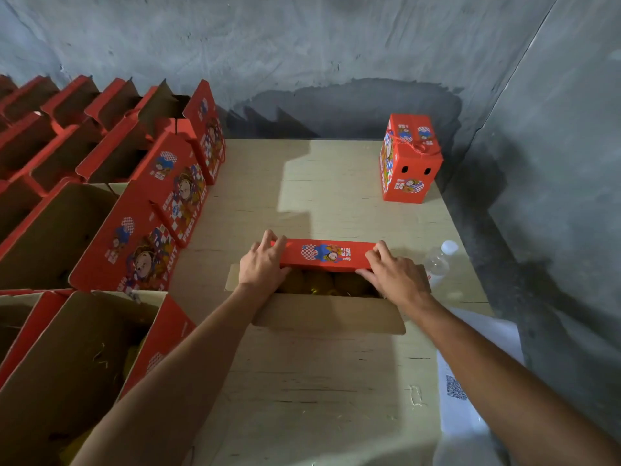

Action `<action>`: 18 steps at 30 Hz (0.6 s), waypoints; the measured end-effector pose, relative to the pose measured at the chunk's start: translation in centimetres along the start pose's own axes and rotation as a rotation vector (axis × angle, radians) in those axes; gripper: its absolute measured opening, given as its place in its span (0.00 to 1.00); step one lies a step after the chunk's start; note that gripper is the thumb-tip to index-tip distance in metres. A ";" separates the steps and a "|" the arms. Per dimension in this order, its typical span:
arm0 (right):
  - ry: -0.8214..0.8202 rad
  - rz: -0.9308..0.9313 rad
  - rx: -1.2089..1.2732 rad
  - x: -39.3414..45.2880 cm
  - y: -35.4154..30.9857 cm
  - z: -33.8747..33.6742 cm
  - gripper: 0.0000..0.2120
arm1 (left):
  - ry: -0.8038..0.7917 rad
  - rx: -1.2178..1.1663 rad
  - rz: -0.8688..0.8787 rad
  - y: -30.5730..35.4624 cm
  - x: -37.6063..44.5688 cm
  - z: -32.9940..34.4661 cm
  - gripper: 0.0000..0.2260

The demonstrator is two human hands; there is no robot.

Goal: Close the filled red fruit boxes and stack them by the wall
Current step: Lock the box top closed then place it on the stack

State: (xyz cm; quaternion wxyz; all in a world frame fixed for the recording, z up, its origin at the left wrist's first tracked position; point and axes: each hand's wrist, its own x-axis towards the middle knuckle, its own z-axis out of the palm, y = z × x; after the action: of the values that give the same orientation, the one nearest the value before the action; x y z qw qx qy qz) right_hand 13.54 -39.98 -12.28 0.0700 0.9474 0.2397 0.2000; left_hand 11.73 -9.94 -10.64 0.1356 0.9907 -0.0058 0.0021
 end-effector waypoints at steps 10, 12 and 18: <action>-0.436 0.153 -0.056 3.8 1.9 -3.6 0.31 | -0.051 0.059 -0.019 0.5 -0.4 -0.3 0.22; -0.470 0.391 0.165 4.4 3.7 -4.9 0.27 | -0.063 0.068 -0.021 0.4 -0.4 -0.3 0.22; -0.394 0.578 1.033 1.8 4.0 -5.3 0.08 | -0.059 0.082 -0.029 0.5 -0.3 0.0 0.22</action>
State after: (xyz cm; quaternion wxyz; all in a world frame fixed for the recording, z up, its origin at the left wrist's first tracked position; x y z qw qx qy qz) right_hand 14.52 -42.41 -5.88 -0.4115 0.9045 0.0220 -0.1096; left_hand 11.45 -10.38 -10.52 0.0946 0.9951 0.0047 -0.0290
